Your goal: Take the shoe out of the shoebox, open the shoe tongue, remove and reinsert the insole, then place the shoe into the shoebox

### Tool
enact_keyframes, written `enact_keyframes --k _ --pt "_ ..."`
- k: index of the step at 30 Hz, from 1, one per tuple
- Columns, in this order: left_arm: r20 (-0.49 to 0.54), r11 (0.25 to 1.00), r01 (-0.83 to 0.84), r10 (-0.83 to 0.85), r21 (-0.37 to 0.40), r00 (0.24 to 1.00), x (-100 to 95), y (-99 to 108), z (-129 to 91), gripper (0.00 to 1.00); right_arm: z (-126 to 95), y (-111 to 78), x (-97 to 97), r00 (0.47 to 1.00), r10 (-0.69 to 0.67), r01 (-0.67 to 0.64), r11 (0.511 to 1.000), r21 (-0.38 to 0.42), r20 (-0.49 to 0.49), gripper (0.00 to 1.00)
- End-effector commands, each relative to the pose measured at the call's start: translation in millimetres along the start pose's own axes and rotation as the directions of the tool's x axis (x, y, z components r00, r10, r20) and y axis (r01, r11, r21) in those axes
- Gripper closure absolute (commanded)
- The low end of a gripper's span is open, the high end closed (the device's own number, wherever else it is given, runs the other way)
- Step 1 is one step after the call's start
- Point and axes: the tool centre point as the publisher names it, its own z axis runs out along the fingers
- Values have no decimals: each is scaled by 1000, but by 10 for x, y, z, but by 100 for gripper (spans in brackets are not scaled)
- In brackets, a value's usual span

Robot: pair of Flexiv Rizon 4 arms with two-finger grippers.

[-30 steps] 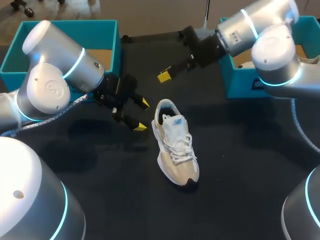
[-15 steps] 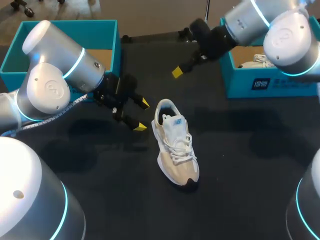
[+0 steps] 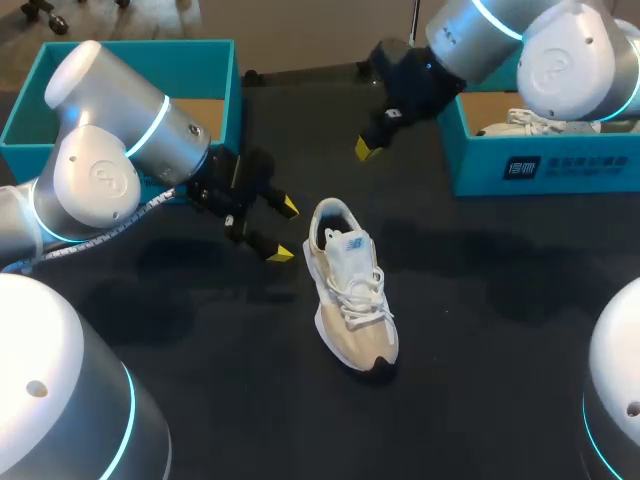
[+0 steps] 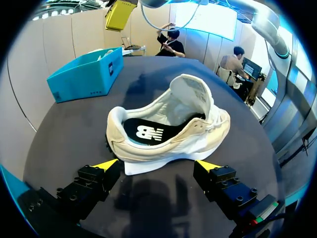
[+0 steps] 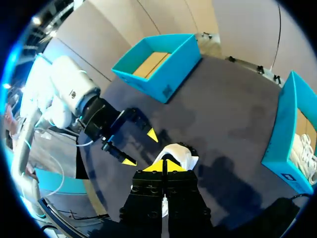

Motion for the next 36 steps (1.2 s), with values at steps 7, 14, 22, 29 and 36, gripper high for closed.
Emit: enact_keyframes --k 7,14,22,29,36 --pt "-16 1000 -17 17 -7 1000 3 -32 -71 0 -10 -1 26 998 3 -3 1000 2 68 100" --pt "-59 997 -72 72 3 996 6 -125 -488 0 64 0 37 987 22 -25 1000 17 159 100" --pt "-34 997 -80 80 -14 996 -100 -92 -859 0 182 -95 17 948 105 -104 994 -18 301 100" --pt "5 997 -76 77 -32 997 -159 -25 -1057 0 363 -186 72 924 143 -161 987 22 354 100" --pt "26 996 -67 69 -64 997 -242 57 -1262 0 600 -312 130 916 201 -217 976 9 348 100"
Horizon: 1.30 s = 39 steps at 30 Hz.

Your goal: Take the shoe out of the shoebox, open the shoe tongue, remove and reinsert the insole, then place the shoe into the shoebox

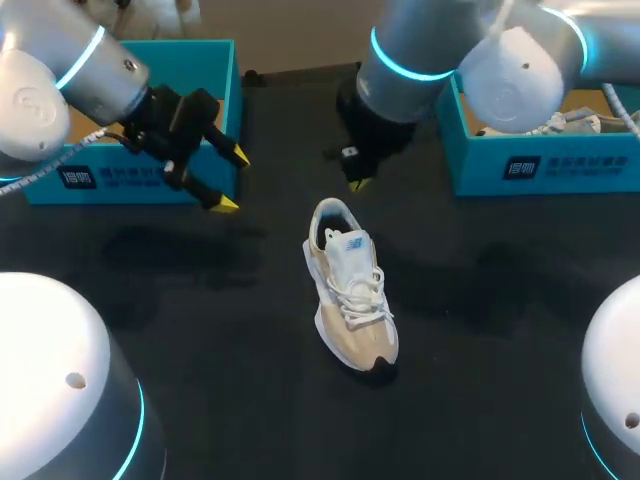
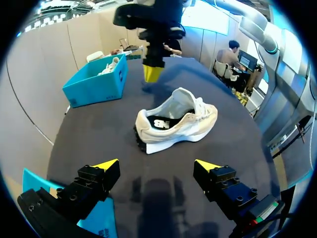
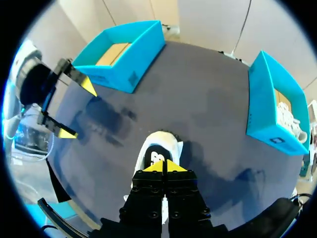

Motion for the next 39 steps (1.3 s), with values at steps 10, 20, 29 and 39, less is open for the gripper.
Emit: enact_keyframes --k 10,20,29,39 --pt "-21 998 -18 17 -60 1000 -112 148 -320 0 394 -188 222 998 51 -52 995 86 21 100" --pt "14 997 -2 3 -78 1000 -173 223 -483 0 626 -367 272 997 73 -77 984 160 32 100" --pt "14 997 -2 3 -78 1000 -173 223 -483 0 810 -480 292 996 75 -83 974 209 45 100" --pt "14 997 -2 3 -78 1000 -173 223 -483 0 1179 -597 269 996 77 -85 960 268 39 100"
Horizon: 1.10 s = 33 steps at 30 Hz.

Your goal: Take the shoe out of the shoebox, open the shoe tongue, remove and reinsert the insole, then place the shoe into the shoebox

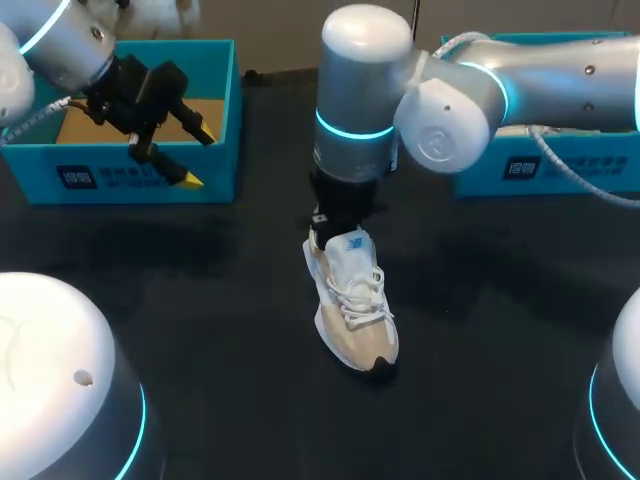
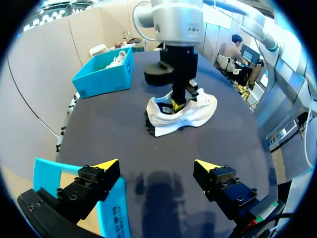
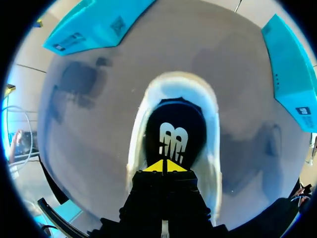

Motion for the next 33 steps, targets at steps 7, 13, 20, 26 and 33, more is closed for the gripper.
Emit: enact_keyframes --k 7,13,20,26,33 --pt "-1 1000 0 0 -3 1000 -2 0 -1 0 -36 68 -58 998 11 -9 999 -39 66 100" --pt "-1 1000 0 0 -3 1000 -2 0 -1 0 -5 233 -94 997 2 5 996 -90 71 100" --pt "-1 1000 0 0 -3 1000 -2 0 -1 0 319 375 -72 999 -1 5 994 -108 38 100" --pt "-1 1000 0 0 -3 1000 -2 0 -1 0 353 305 -80 999 24 -19 994 -106 46 100" --pt "-1 1000 0 0 -3 1000 -2 0 -1 0 172 375 -97 995 24 -8 988 -157 100 100"
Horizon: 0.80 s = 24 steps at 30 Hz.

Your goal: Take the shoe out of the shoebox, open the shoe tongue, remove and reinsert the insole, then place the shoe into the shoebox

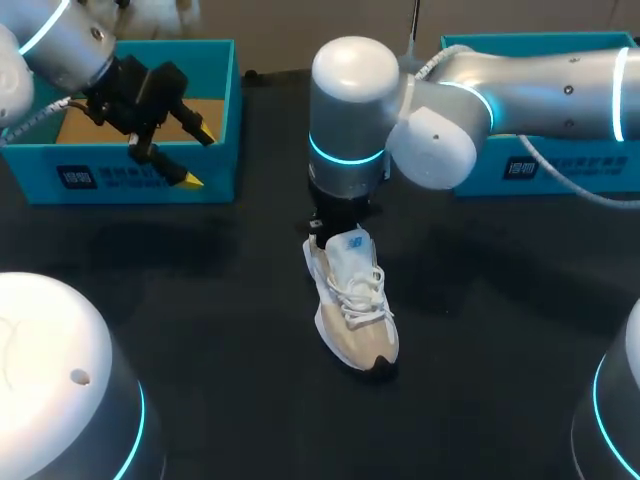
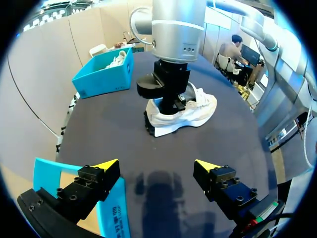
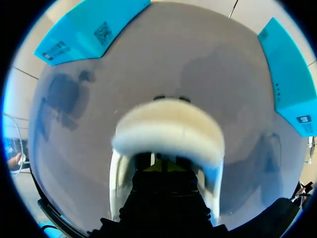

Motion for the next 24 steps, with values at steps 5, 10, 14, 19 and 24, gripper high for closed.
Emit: enact_keyframes --k 5,10,14,19,24 --pt "-2 1000 0 0 -3 1000 -5 0 0 0 48 105 16 1000 -18 18 1000 -20 14 100" --pt "-2 1000 0 0 -3 1000 -5 0 0 0 149 160 21 999 -41 41 999 -11 9 100" --pt "-2 1000 0 0 -3 1000 -5 0 0 0 183 109 8 999 -49 48 999 18 16 100" --pt "-2 1000 0 0 -3 1000 -5 0 0 0 -109 -14 -73 999 -31 30 999 32 40 100" --pt "-2 1000 0 0 -3 1000 -5 0 0 0 -403 -138 -142 997 -40 31 992 126 71 100"
